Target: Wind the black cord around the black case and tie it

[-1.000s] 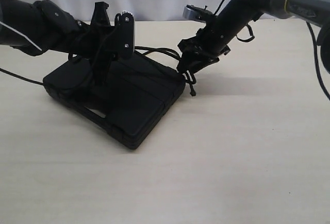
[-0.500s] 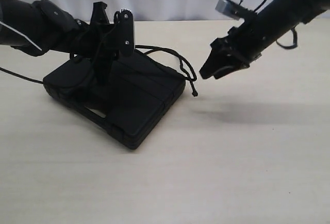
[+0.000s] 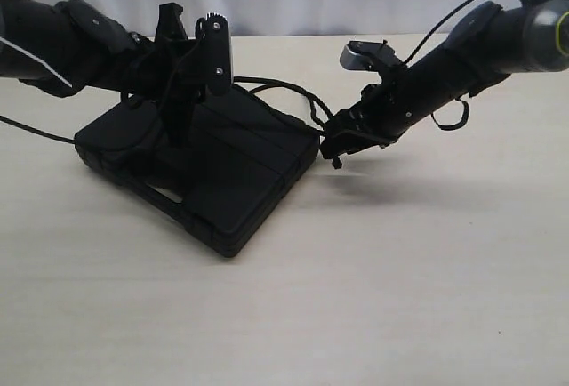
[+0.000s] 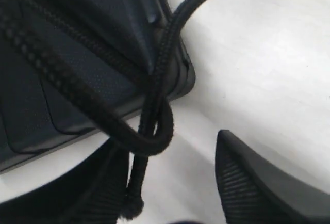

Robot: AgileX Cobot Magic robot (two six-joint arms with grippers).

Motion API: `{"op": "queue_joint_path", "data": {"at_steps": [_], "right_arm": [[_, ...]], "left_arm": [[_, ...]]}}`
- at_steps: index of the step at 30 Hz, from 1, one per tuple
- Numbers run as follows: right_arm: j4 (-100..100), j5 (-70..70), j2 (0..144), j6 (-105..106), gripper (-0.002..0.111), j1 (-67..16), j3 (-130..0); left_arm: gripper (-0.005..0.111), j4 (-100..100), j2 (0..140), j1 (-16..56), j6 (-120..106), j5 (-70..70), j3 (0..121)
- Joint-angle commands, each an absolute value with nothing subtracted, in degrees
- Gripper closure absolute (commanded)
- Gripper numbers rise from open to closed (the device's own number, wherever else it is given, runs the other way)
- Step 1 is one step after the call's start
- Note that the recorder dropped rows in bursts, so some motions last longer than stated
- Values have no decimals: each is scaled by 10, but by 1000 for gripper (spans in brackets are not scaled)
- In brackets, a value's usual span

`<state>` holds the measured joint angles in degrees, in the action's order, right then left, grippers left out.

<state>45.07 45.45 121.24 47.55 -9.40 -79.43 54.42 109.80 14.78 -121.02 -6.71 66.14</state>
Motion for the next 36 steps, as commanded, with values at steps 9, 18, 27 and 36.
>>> {"op": "queue_joint_path", "data": {"at_steps": [9,18,27,36], "right_arm": [[486,537,1203,492,104,-100,-793],[479,549,1084,457,104,-101,-793],[412,494,973,409,104,-101,-793],[380,495,931,392,104,-101,-793]], "left_arm": [[106,560,1093,153,-1137,-45,665],[58,637,1073,153,-938,-69,665],[45,485,985,151,-619,-181,665],[60,-139,985,151,111,-484,671]]}}
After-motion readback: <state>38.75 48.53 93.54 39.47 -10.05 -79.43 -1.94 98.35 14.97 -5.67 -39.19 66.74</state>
